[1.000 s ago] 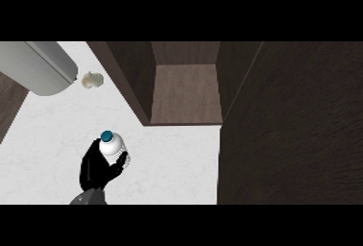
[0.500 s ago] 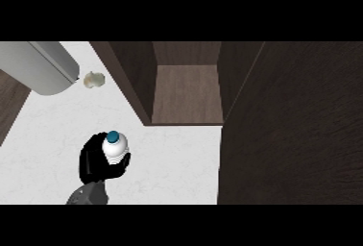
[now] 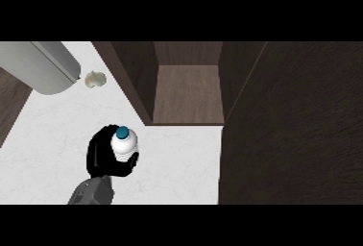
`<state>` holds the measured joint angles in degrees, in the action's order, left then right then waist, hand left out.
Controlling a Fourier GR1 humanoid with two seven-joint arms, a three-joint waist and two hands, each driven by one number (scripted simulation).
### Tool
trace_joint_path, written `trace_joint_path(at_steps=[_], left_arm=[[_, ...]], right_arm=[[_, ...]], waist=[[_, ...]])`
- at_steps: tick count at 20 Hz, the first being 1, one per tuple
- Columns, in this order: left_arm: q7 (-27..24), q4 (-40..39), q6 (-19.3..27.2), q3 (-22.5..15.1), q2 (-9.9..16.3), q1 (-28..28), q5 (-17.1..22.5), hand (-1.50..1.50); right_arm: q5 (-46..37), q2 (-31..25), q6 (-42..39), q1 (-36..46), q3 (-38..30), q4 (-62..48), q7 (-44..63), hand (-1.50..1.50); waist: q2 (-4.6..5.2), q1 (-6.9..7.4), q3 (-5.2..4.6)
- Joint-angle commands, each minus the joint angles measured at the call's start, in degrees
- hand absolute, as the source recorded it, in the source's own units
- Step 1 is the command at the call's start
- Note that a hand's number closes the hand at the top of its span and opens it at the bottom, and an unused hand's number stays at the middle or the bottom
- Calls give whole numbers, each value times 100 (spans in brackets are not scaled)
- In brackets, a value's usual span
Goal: Pick up the bottled water, place it into the cabinet and close the cabinet
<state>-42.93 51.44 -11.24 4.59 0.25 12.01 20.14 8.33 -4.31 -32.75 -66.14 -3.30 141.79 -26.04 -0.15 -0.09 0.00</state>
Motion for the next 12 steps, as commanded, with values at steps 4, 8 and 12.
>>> trace_joint_path(at_steps=[4, 8, 12], left_arm=[[1009, 1664, 501, -805, -24, -262, 186, 150], [1247, 2384, 1263, -1700, -25, -293, 349, 150], [1798, 3296, 1970, -2536, -25, -349, 214, 150]], right_arm=[[502, 20, -58, -106, -140, 622, 286, -150], [493, 44, -14, -33, -142, 685, 401, -150], [224, 218, 150, 429, 111, 353, 462, -150]], waist=[[-15, 10, 3], [-5, -27, -1], [-2, 3, 1]])
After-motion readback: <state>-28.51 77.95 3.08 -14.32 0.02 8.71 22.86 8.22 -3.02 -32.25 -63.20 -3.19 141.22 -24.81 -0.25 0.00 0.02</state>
